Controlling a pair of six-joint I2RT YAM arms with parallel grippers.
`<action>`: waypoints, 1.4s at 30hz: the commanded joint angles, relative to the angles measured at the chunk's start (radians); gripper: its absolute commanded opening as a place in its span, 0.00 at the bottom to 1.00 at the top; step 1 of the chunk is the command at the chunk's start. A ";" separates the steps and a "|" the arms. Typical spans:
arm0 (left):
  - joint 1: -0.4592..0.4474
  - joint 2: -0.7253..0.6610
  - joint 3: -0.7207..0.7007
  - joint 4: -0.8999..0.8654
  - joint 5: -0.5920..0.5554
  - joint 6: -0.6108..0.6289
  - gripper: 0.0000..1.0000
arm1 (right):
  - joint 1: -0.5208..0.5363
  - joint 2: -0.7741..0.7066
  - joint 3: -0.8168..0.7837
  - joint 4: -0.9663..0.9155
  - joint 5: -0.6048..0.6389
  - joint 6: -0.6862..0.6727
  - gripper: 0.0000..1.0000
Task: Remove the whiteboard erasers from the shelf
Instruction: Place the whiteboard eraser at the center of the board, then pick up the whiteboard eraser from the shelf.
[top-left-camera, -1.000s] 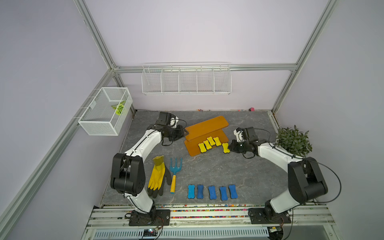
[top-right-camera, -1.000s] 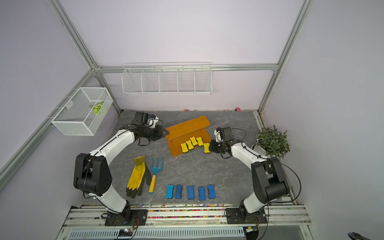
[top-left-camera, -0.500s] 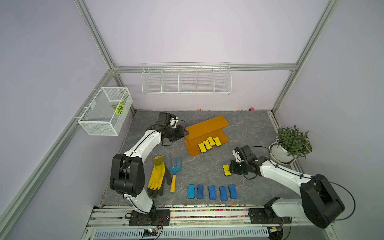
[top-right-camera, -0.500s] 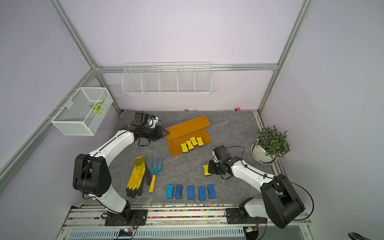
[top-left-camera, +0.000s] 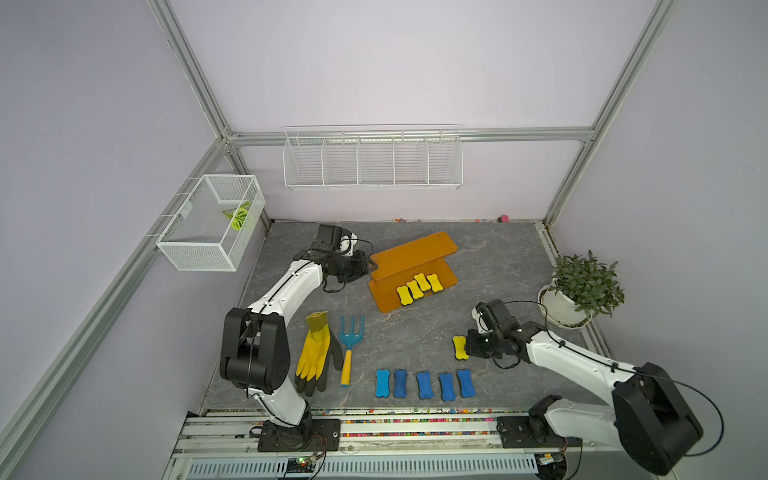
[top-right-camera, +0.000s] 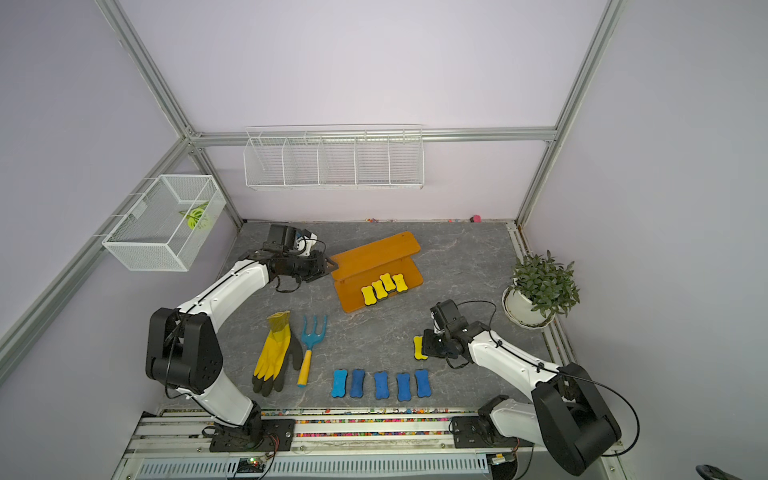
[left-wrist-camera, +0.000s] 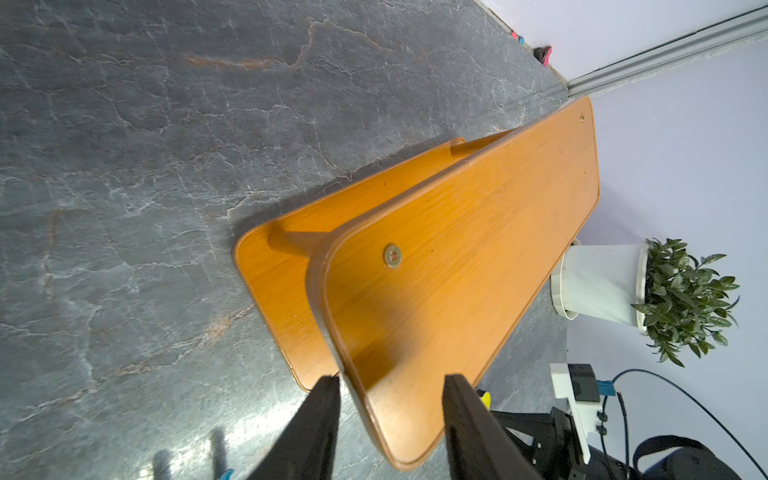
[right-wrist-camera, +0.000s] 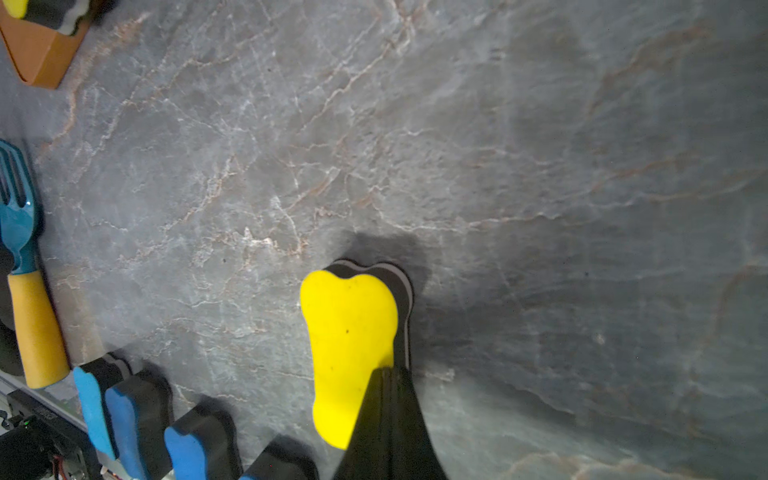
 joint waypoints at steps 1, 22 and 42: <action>0.004 -0.022 -0.016 0.010 -0.006 0.006 0.46 | 0.006 0.021 -0.001 -0.010 0.003 -0.019 0.07; 0.005 -0.008 -0.007 -0.008 -0.028 0.011 0.38 | -0.112 0.263 0.376 0.175 0.010 -0.184 0.32; 0.009 0.009 0.000 -0.019 -0.033 0.018 0.38 | -0.135 0.568 0.452 0.511 -0.012 -0.198 0.32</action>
